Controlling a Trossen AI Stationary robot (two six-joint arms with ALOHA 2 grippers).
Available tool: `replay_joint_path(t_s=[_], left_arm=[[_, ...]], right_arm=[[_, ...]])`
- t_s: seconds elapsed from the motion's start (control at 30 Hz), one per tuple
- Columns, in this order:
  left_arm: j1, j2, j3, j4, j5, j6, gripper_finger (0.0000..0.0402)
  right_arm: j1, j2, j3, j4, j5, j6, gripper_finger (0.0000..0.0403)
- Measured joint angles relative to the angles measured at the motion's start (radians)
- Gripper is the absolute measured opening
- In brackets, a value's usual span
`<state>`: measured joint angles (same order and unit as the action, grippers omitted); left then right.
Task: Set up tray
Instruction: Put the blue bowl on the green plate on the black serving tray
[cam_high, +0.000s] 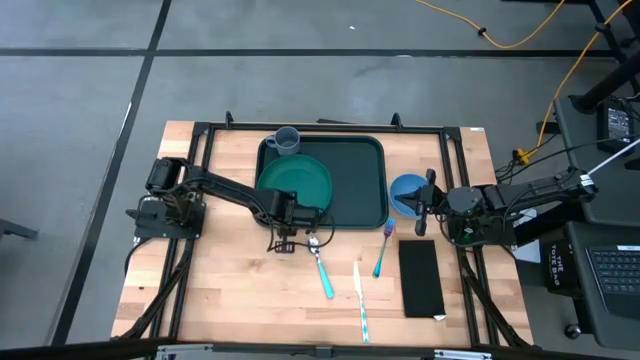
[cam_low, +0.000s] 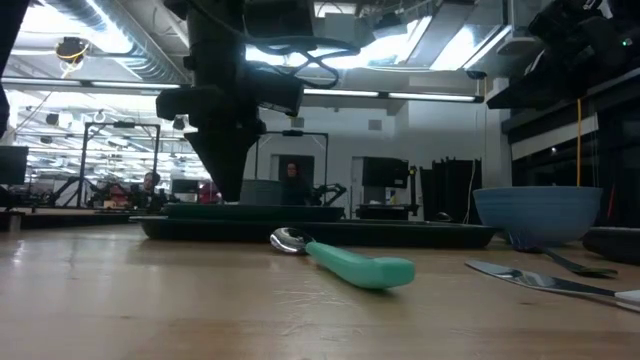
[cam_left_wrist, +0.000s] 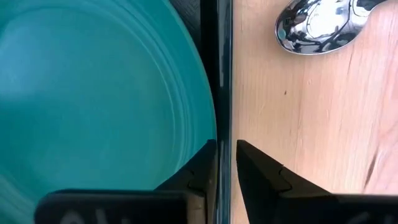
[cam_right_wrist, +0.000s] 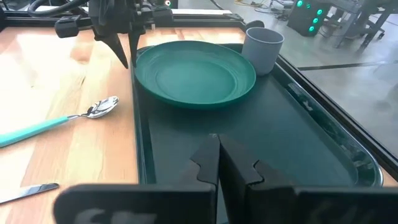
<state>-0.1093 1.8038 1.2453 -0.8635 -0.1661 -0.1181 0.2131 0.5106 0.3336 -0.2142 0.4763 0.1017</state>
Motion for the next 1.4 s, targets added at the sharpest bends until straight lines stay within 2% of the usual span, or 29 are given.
replay_joint_path(t_s=[0.37, 0.53, 0.63, 0.77, 1.03, 1.2, 1.4], left_arm=[[-0.015, -0.071, 0.067, -0.057, -0.002, -0.025, 0.0085], [-0.057, -0.156, 0.072, -0.065, -0.082, -0.057, 0.0079], [-0.105, -0.218, 0.062, -0.090, -0.173, -0.087, 0.0071], [-0.184, -0.314, -0.028, -0.030, -0.268, -0.131, 0.0056], [-0.270, -0.474, -0.291, 0.213, -0.264, -0.210, 0.0018], [-0.255, -0.527, -0.363, 0.228, -0.250, -0.193, 0.0003], [-0.146, -0.570, -0.413, 0.287, -0.223, 0.017, 0.0001]], right_arm=[[0.000, 0.000, 0.000, 0.005, 0.000, -0.002, 0.0010], [0.000, 0.000, 0.000, 0.005, 0.000, -0.004, 0.0010], [0.000, 0.000, 0.000, 0.006, 0.001, -0.004, 0.0010], [0.000, 0.000, 0.000, 0.009, 0.001, -0.004, 0.0010], [0.000, 0.000, 0.004, 0.011, 0.001, 0.048, 0.0010], [0.000, 0.001, 0.025, 0.012, 0.004, 0.080, 0.0010], [0.000, 0.063, 0.027, 0.005, 0.030, 0.086, 0.0010]])
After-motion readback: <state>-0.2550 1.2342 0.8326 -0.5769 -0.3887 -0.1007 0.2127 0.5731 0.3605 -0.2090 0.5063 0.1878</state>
